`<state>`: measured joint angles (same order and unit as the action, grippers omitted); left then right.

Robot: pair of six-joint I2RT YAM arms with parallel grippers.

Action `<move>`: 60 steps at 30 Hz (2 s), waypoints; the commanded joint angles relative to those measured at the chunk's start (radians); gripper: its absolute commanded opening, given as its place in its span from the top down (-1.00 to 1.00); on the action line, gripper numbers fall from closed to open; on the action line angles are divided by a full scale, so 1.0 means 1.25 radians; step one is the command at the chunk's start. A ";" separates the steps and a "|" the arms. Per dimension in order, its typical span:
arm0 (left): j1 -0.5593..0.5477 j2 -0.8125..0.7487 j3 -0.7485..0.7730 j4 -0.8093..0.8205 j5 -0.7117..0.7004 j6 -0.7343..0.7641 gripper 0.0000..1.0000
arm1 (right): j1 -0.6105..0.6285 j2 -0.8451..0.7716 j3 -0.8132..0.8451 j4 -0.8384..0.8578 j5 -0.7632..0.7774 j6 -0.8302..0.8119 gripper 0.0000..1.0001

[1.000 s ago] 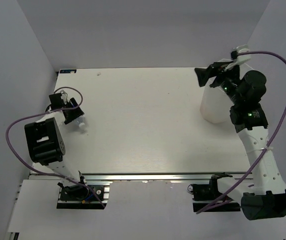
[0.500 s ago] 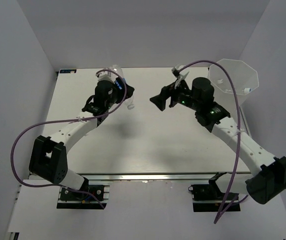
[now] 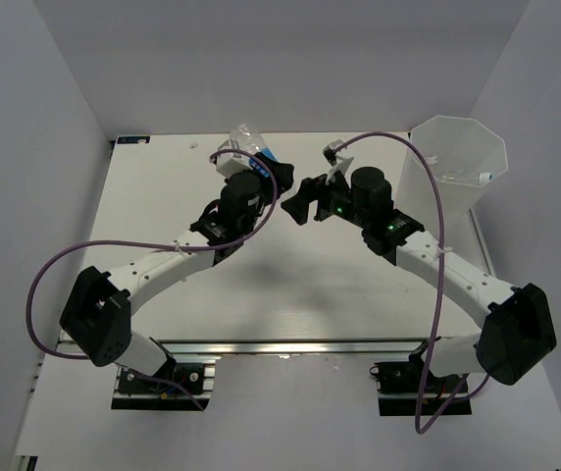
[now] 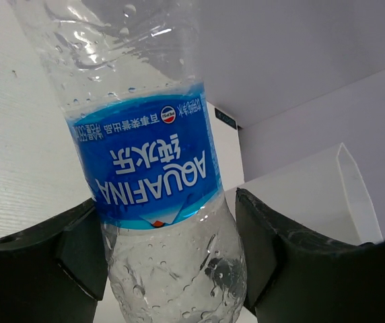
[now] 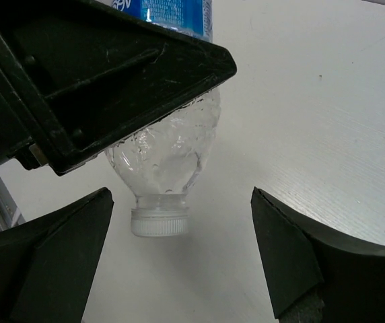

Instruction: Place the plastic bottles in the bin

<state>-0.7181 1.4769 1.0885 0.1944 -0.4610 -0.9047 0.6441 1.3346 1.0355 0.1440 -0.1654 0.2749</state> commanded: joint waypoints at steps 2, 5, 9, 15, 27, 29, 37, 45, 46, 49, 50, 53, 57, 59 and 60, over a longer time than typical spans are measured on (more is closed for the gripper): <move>-0.007 -0.046 0.026 0.051 -0.020 -0.003 0.05 | 0.009 0.013 0.018 0.081 -0.054 0.016 -0.64; -0.008 -0.027 0.041 0.039 0.013 0.001 0.03 | 0.009 0.040 0.034 0.068 -0.086 0.023 -0.19; -0.010 -0.017 0.056 0.033 0.042 0.003 -0.10 | 0.009 0.034 0.022 0.088 -0.074 0.023 0.58; -0.010 -0.022 0.085 0.009 0.093 0.049 -0.96 | 0.007 -0.001 0.004 0.089 -0.047 -0.011 1.00; 0.037 -0.131 0.208 -0.243 -0.040 0.189 -0.97 | -0.200 -0.018 0.168 -0.114 0.016 -0.027 1.00; 0.064 -0.153 0.190 -0.246 -0.047 0.186 -0.96 | -0.262 -0.033 0.200 -0.148 0.000 -0.033 1.00; 0.223 -0.227 0.099 -0.387 -0.097 0.137 -0.96 | -0.473 -0.124 0.260 -0.354 0.206 -0.044 1.00; 0.279 -0.264 0.067 -0.460 -0.208 0.099 -0.97 | -0.505 -0.244 0.163 -0.427 0.303 0.002 0.06; 0.280 -0.262 0.072 -0.477 -0.202 0.091 -0.96 | -0.505 -0.248 0.163 -0.424 0.307 0.003 -0.55; 0.280 -0.255 0.091 -0.487 -0.179 0.102 -0.96 | -0.507 -0.265 0.168 -0.399 0.214 0.008 -0.79; 0.281 -0.254 0.095 -0.490 -0.182 0.103 -0.96 | -0.505 -0.268 0.174 -0.390 0.191 0.002 -0.79; 0.281 -0.244 0.122 -0.528 -0.196 0.100 -0.96 | -0.507 -0.263 0.207 -0.399 0.143 -0.015 -0.79; 0.281 -0.249 0.131 -0.542 -0.191 0.106 -0.96 | -0.505 -0.277 0.199 -0.363 0.011 -0.054 -0.79; 0.281 -0.254 0.129 -0.551 -0.202 0.106 -0.96 | -0.505 -0.285 0.180 -0.341 -0.045 -0.070 -0.79; 0.281 -0.259 0.128 -0.560 -0.207 0.103 -0.96 | -0.505 -0.292 0.175 -0.336 -0.076 -0.077 -0.79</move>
<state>-0.3721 1.1893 1.2198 -0.4583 -0.6926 -0.7750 0.0093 1.0069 1.2488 -0.3588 -0.1013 0.2253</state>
